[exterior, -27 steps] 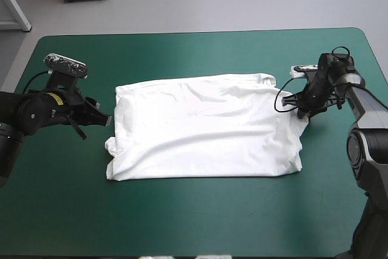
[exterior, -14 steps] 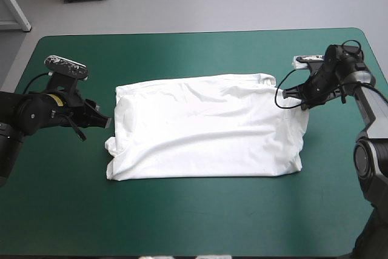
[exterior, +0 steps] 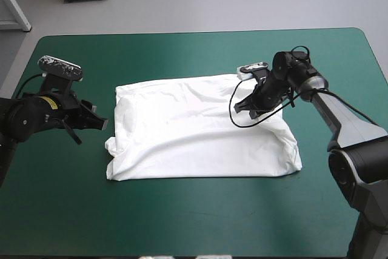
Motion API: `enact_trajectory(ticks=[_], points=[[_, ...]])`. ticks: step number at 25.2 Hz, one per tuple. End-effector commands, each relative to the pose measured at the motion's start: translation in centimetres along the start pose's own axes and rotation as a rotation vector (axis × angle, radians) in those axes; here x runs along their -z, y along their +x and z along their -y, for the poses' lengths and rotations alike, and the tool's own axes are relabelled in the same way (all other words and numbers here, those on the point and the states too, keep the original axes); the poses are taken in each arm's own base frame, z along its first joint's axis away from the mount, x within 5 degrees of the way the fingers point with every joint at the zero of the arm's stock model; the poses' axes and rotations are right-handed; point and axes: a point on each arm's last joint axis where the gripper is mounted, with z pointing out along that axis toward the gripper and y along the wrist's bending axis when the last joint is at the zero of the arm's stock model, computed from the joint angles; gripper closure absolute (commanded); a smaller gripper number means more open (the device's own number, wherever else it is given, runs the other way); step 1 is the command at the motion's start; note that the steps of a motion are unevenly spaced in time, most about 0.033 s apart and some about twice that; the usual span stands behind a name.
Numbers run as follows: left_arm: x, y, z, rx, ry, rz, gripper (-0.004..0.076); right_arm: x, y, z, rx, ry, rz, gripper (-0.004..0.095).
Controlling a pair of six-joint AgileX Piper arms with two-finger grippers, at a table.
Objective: Fold the cloth
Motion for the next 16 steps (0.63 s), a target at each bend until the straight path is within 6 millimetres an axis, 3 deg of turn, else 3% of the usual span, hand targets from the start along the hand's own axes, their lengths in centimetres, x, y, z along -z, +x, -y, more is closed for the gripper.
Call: enact_trajectory(ticks=[1, 5, 8, 9, 12, 16], points=[[1.5, -0.8, -0.1, 0.013, -0.007, 0.091, 0.0412, 0.6, -0.7, -0.5, 0.044, -0.001, 0.052, 0.0921], [1.5, -0.7, -0.1, 0.007, -0.005, 0.082, 0.0412, 0.0, -0.8, -0.4, 0.102, -0.012, 0.038, 0.0869], [1.5, -0.7, -0.1, 0.007, -0.005, 0.082, 0.0412, 0.8, -1.0, -0.8, 0.115, -0.030, 0.047, 0.0683], [1.5, -0.7, -0.1, 0.007, -0.005, 0.080, 0.0412, 1.6, -1.1, -1.0, 0.120, -0.030, 0.062, 0.0567], [1.9, -0.3, 0.0, 0.003, -0.001, 0.058, 0.0412, 3.4, -1.2, -1.3, 0.126, -0.015, 0.098, 0.0397], [3.6, 0.7, 0.3, -0.055, -0.047, 0.039, 0.0412, 7.1, -0.1, -1.3, 0.135, 0.094, 0.139, 0.0356]])
